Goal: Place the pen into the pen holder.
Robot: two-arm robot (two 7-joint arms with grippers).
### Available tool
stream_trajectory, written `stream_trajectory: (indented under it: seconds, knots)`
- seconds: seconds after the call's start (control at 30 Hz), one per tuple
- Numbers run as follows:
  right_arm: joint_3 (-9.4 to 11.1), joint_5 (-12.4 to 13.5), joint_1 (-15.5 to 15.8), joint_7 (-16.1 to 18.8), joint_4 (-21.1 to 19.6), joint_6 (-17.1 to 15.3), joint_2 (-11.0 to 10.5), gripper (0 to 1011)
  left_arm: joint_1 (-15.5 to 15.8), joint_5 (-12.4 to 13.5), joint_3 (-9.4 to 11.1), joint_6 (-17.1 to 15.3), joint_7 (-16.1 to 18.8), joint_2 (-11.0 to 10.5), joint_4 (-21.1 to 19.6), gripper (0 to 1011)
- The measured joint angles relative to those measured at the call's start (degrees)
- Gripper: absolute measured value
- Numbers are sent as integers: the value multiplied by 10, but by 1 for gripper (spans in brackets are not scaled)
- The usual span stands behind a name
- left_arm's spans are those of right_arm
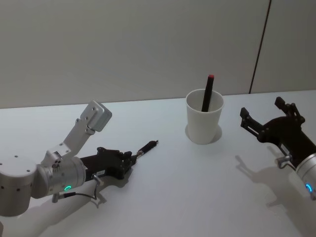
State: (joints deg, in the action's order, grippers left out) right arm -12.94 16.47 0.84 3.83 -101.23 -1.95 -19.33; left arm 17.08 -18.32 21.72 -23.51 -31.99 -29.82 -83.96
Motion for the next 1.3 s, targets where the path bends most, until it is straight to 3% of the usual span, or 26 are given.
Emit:
stream_trajectory:
  seconds: [0.57,0.93,1.3]
  knots:
    - [0,0,0,0,0,0,0,1001,-6,-13,-1,16,13,-1,-5,120]
    - [0,0,0,0,0,0,0,1001,-28,-64,-12,75,70,-10,-33,121]
    - [0,0,0,0,0,0,0,1002,-53,-114,-28,154,134,-22,-74,121]
